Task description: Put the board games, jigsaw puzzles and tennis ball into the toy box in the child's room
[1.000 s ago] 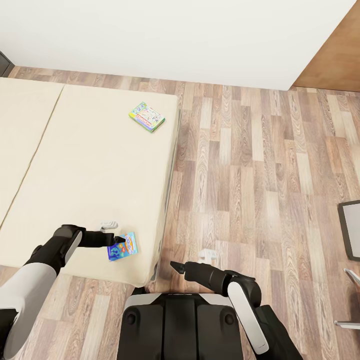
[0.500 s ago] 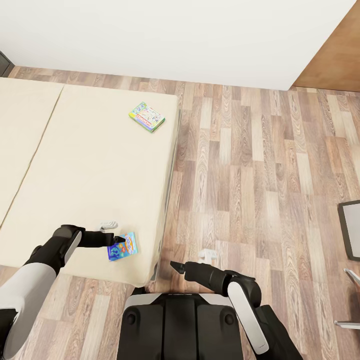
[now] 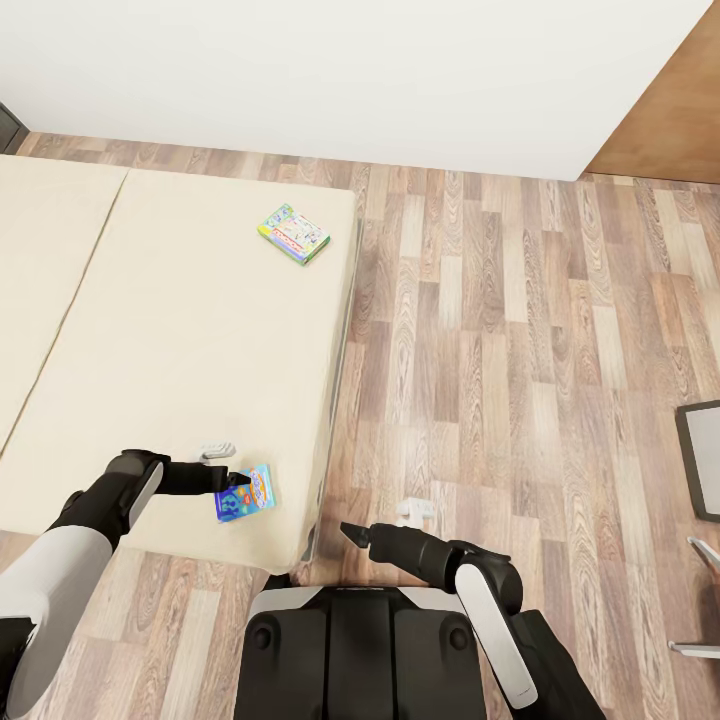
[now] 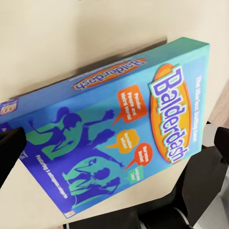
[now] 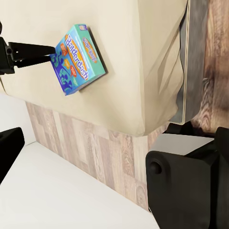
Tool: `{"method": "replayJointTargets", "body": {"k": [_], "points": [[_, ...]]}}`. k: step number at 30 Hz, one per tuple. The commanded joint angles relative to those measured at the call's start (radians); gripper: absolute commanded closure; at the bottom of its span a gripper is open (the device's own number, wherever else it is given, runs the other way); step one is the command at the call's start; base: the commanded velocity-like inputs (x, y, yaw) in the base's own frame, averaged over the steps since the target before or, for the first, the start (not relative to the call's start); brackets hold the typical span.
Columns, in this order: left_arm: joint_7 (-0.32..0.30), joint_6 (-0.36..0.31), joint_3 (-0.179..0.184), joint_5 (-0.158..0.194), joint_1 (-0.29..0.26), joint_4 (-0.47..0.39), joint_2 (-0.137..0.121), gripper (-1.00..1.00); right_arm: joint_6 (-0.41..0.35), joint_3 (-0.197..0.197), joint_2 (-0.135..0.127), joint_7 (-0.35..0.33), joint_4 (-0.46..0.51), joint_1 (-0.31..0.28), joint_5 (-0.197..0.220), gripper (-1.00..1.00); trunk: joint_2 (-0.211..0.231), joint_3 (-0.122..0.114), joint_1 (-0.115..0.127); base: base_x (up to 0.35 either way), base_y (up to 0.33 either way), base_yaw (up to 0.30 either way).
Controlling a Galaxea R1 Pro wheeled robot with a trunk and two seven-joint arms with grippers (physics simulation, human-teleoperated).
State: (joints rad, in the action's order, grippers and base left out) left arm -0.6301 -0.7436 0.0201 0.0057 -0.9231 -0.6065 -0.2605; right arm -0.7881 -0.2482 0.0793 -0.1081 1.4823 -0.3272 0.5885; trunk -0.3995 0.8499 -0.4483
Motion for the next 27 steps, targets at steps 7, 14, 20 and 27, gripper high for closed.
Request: {"method": "replayJointTargets", "body": {"k": [7, 14, 20, 27], "points": [[0.004, 0.084, 0.0, 0.002, 0.001, 0.068, 0.0, -1.0, -0.004, 0.001, 0.0, -0.005, 0.001, 0.001, -0.006, -1.0, -0.001, 0.0, -0.002, -0.021, 0.0, 0.0], [0.003, 0.084, 0.0, 0.002, 0.001, 0.068, 0.0, -1.0, -0.004, 0.001, 0.0, -0.005, 0.001, 0.002, -0.006, -1.0, -0.001, -0.007, -0.002, -0.032, 0.0, 0.0], [0.002, 0.084, 0.0, 0.002, 0.001, 0.067, 0.0, -1.0, -0.003, 0.001, 0.0, -0.005, 0.001, 0.002, -0.006, -1.0, -0.001, -0.01, -0.002, -0.006, 0.0, 0.0], [0.002, 0.084, 0.0, 0.002, 0.001, 0.067, 0.0, -1.0, -0.003, 0.001, 0.0, -0.005, 0.001, 0.002, -0.006, -1.0, -0.001, -0.01, -0.002, -0.001, 0.0, 0.0]]}}
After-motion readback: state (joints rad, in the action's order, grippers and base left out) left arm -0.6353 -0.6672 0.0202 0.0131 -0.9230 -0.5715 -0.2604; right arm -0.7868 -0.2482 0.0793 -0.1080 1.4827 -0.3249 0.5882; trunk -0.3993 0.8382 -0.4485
